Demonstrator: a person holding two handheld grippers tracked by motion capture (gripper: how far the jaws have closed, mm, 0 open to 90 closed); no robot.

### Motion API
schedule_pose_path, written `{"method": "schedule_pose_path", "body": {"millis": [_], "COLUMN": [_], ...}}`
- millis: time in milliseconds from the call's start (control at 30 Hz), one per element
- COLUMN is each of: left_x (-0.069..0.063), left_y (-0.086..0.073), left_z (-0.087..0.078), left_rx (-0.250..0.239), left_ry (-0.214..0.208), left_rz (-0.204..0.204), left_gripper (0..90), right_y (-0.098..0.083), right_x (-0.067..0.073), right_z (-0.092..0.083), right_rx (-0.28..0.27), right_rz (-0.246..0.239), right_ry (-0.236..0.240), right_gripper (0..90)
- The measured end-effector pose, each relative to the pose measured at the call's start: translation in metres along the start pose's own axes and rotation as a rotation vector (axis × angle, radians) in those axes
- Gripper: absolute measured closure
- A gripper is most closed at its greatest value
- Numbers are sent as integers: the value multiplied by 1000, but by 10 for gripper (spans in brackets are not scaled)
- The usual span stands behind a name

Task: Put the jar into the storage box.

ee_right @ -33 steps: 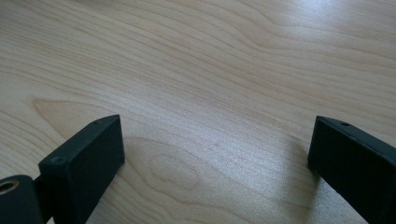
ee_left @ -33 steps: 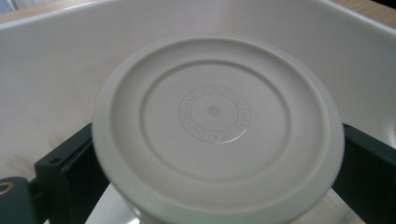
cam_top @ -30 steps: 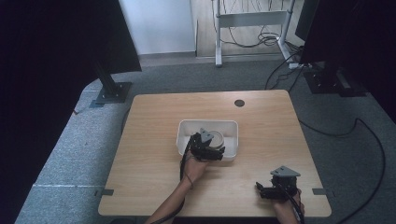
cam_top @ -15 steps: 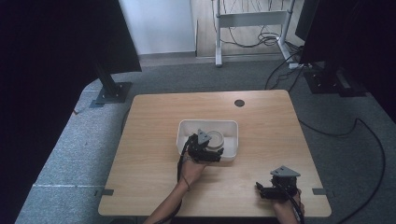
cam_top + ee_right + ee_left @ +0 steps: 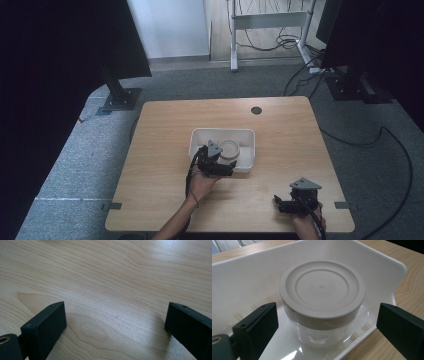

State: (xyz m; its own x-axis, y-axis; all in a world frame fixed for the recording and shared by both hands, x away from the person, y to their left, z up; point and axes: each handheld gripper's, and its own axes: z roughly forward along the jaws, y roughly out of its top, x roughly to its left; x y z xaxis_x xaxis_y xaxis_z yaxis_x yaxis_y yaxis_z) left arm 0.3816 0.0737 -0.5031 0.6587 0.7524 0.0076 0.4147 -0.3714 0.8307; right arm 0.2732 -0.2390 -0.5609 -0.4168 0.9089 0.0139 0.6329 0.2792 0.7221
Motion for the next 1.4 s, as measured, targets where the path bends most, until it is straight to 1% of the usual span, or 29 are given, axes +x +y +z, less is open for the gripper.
{"method": "schedule_pose_path", "body": {"millis": [167,367,600,733,867,1200,1400], "left_x": [0,0,0,2,6,11,13], "left_y": [-3,-5,-10,-16,-24,-45,-58], "left_z": [-6,-14,-24,-32,-39,-50,-55], "left_rx": [-5,-24,-21,-26,-29,-23,-17], "left_ry": [-7,-39,-57,-72,-86,-89,-96], "left_rz": [5,6,30,30,44,77,84], "left_gripper": [39,40,40,40,43,45,46], "right_y": [0,0,0,0,0,0,0], "right_x": [0,0,0,0,0,0,1], "right_z": [0,0,0,0,0,0,0], "right_rx": [0,0,0,0,0,0,0], "right_rz": [0,0,1,1,1,2,3], "right_ry": [0,-1,-1,-2,-2,-4,-4], "right_gripper": [32,31,31,31,32,31,31]}}
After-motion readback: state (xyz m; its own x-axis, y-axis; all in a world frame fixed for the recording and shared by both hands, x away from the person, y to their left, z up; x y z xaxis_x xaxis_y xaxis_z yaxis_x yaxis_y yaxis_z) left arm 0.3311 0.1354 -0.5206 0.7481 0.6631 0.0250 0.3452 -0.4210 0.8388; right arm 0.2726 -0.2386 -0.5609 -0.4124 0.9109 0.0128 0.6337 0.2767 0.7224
